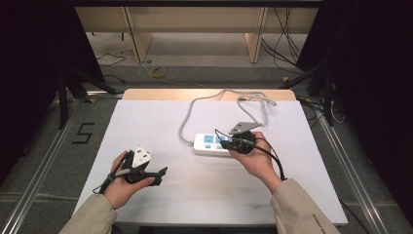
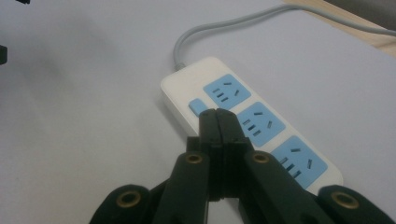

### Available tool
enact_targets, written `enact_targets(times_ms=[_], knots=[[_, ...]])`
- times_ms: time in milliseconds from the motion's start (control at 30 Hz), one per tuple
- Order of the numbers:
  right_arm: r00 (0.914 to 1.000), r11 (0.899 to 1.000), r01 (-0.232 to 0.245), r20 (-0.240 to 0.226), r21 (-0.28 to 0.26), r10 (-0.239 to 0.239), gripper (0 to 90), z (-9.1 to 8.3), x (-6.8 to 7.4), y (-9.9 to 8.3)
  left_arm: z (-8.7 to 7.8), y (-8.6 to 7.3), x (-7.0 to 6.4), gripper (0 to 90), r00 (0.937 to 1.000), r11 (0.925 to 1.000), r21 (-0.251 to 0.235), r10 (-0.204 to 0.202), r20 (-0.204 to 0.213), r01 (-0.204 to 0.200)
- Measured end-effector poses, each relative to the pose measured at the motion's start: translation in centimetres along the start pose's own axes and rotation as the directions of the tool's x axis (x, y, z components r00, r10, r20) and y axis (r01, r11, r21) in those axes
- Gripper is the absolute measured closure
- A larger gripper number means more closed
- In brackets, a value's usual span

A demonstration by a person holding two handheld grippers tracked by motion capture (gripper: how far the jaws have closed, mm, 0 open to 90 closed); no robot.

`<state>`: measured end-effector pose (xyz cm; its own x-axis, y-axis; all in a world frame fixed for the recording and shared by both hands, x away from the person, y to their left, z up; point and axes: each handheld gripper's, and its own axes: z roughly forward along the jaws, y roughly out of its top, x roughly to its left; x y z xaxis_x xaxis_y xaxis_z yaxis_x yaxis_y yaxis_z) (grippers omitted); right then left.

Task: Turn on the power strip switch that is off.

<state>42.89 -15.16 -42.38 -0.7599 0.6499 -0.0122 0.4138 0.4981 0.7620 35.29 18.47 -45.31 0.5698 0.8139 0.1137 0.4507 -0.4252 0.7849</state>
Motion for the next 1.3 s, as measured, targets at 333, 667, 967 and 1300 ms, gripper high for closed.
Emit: enact_targets(times_ms=[333, 667, 967, 1300], knots=[[1.0000, 1.000, -0.002, 0.001, 0.006, 0.002, 90.0, 0.3, 0.0, 0.3, 0.0, 0.0, 0.0, 15.9, 1.0000, 1.0000, -0.001, 0.000, 0.001, 0.000], [1.0000, 1.000, -0.001, 0.007, 0.019, 0.001, 90.0, 0.9, -0.1, 0.4, 0.0, 0.0, 0.0, 15.9, 1.0000, 1.0000, -0.001, 0.000, 0.001, 0.000], [1.0000, 1.000, -0.003, 0.008, 0.026, 0.003, 90.0, 1.2, -0.3, 0.5, 0.0, 0.0, 0.0, 15.9, 1.0000, 1.0000, -0.001, 0.000, 0.002, 0.000], [0.9999, 0.999, 0.004, 0.011, 0.036, -0.004, 90.0, 1.8, -0.3, 0.9, 0.0, 0.0, 0.0, 15.9, 1.0000, 1.0000, 0.000, 0.000, 0.002, 0.000]])
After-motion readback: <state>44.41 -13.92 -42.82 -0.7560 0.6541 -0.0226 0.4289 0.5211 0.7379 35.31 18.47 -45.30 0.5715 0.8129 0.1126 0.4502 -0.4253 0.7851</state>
